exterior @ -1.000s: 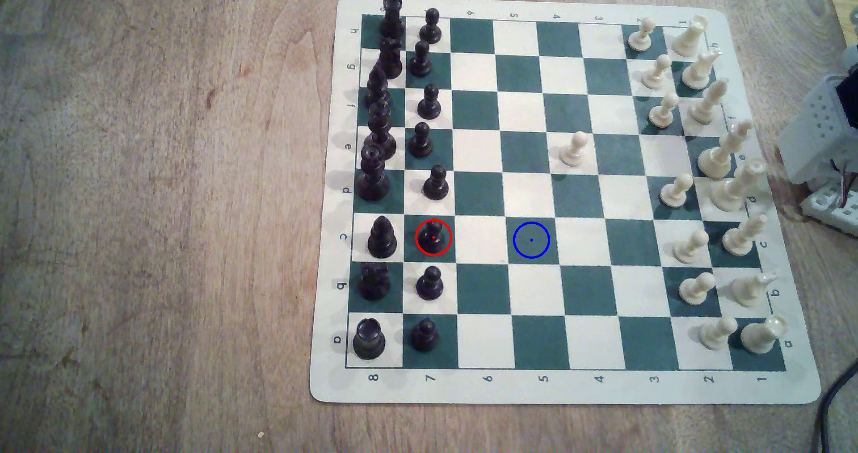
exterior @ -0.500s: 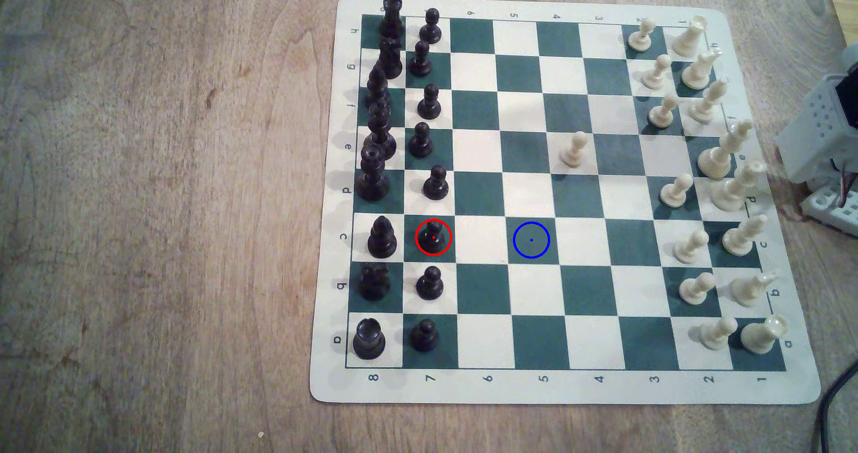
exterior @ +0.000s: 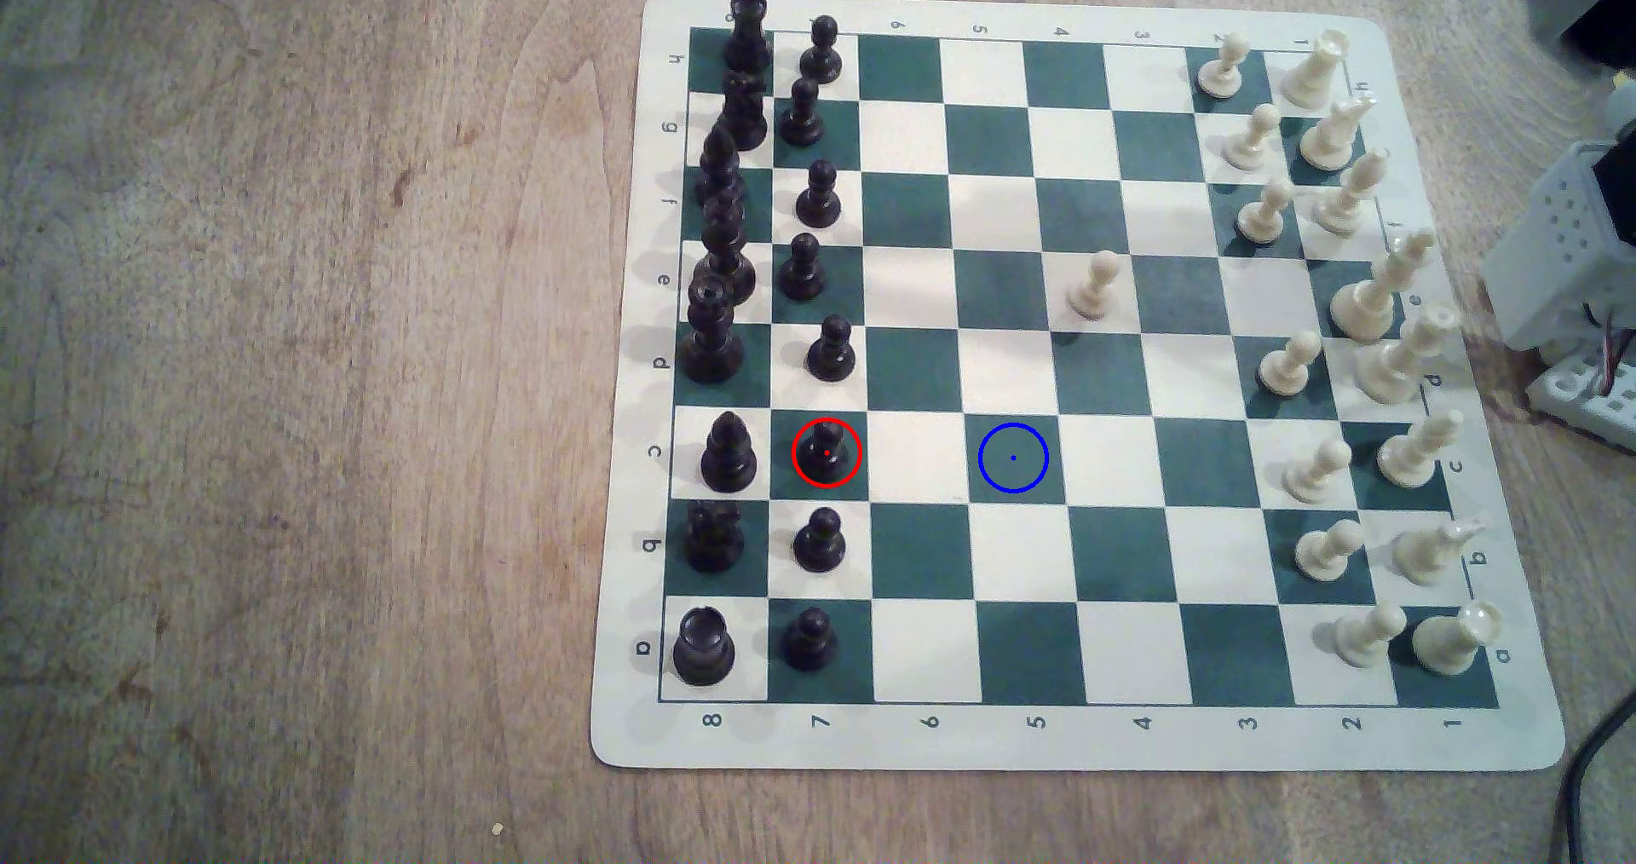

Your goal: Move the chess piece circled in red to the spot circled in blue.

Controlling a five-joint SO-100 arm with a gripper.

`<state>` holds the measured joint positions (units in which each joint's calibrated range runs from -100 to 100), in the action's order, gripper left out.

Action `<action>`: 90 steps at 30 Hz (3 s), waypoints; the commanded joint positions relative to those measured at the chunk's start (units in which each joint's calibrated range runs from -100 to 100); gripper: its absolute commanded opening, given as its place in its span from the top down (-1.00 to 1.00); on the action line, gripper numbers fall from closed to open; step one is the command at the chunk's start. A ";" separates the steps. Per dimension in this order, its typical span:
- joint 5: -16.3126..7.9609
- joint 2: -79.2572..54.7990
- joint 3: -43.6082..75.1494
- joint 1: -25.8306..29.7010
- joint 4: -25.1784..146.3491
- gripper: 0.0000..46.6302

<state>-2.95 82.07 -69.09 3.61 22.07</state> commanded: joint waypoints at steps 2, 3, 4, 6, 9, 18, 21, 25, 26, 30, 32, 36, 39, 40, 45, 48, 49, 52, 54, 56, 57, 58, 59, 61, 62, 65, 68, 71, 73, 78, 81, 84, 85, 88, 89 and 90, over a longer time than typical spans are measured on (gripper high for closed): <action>-4.49 -18.23 16.15 4.01 7.25 0.99; -5.32 -20.78 17.78 4.95 7.99 0.99; -7.28 -25.70 21.40 6.36 9.79 0.99; -8.60 -31.05 24.85 7.69 10.93 0.99; -11.33 -41.66 30.83 9.41 12.16 0.99; -14.16 -61.87 47.88 8.78 16.91 0.56; -13.87 -68.06 51.59 8.00 16.91 0.52; -13.04 -74.01 55.76 7.85 17.24 0.51; -12.36 -76.55 58.03 7.77 17.98 0.52; -11.67 -82.58 63.11 7.53 17.98 0.50; -11.67 -84.45 64.92 7.77 17.65 0.48; -11.62 -91.92 72.72 7.53 17.16 0.43; -11.62 -96.25 76.98 6.98 17.98 0.44; -11.62 -96.93 77.43 6.91 17.98 0.44; -11.62 -101.68 79.88 6.05 17.65 0.45; -11.53 -103.46 80.79 5.42 17.65 0.45; -11.48 -103.63 80.79 5.34 17.65 0.45; -11.43 -104.31 80.79 5.03 18.14 0.45; -11.48 -104.40 80.79 5.11 18.88 0.45; -11.53 -103.97 80.79 5.50 19.78 0.45; -11.53 -103.55 80.88 5.81 20.68 0.45; -11.53 -103.46 80.88 5.97 21.09 0.45; -11.53 -103.46 80.88 6.12 21.42 0.45; -11.72 -103.46 80.52 6.28 21.66 0.46; -11.77 -103.55 80.42 6.44 21.66 0.46; -12.01 -103.97 80.42 6.75 21.50 0.47; -12.21 -103.97 80.79 7.14 21.50 0.47; -12.26 -103.89 80.88 7.30 21.50 0.47; -12.31 -103.80 80.88 7.30 21.50 0.47; -12.45 -103.63 80.88 7.45 21.50 0.47; -12.45 -103.46 80.88 7.45 21.42 0.47; -12.50 -103.46 80.88 7.45 21.34 0.47; -12.50 -103.46 80.88 7.45 21.34 0.47; -12.50 -103.55 80.88 7.53 21.25 0.47; -12.55 -103.55 80.88 7.53 21.17 0.47; -12.60 -103.55 80.88 7.53 21.01 0.48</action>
<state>-15.31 -24.42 6.82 10.77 43.43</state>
